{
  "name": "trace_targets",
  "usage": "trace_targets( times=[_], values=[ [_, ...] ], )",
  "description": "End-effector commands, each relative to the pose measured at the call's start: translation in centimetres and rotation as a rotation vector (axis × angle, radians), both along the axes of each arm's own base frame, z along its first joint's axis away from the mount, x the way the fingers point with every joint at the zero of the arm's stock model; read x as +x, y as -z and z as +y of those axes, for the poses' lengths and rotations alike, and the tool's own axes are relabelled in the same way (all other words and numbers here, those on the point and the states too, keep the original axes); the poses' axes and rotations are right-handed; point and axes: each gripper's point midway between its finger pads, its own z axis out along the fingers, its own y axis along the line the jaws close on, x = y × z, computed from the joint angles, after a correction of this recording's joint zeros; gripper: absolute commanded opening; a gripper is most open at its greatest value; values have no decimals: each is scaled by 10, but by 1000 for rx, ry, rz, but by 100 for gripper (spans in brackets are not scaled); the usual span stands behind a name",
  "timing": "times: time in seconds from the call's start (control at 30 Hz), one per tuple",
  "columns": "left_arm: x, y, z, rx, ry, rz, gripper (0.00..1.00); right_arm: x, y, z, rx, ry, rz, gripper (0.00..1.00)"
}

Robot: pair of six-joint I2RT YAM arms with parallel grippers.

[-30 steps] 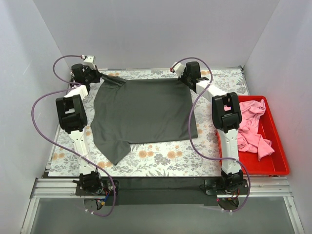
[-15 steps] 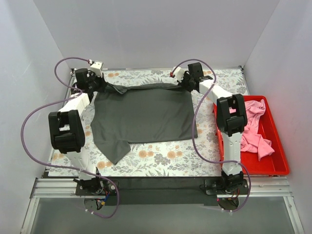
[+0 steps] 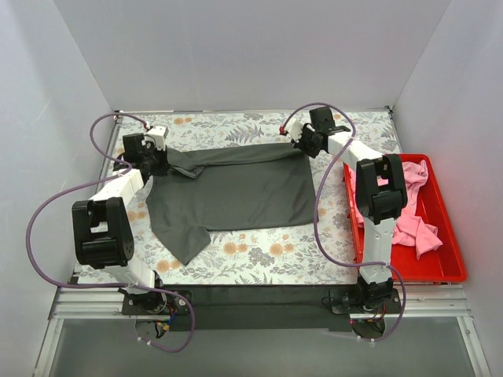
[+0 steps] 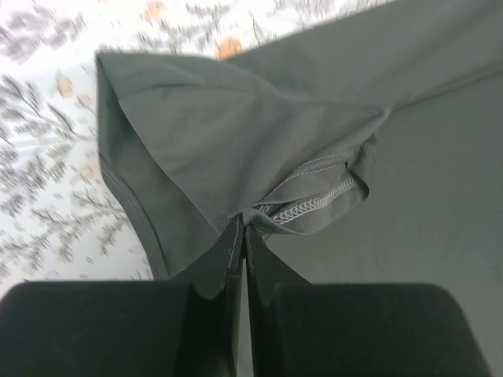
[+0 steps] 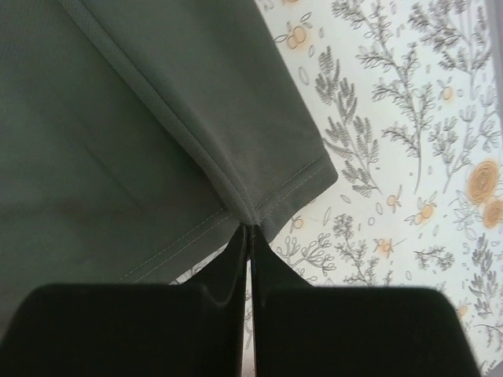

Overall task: Fold and stack the t-shirts
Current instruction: Fold the tshirt

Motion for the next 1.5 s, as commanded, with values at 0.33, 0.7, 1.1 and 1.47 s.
trace_targets(
  times=[0.33,0.7,1.1,1.47],
  values=[
    [-30,24,15,38,-86,78,0,-26,-1,4,12,-60,50,1],
    [-26,6,13,18,-76,61,0,10,-27,-16,17,22,-15,1],
    [-44,20,-4,-26,28,134,18,-34,3,-7,-34,-84,82,21],
    [37,-39,52,-234,-152,56,39,-15,-39,19,96,-38,89,44]
  ],
)
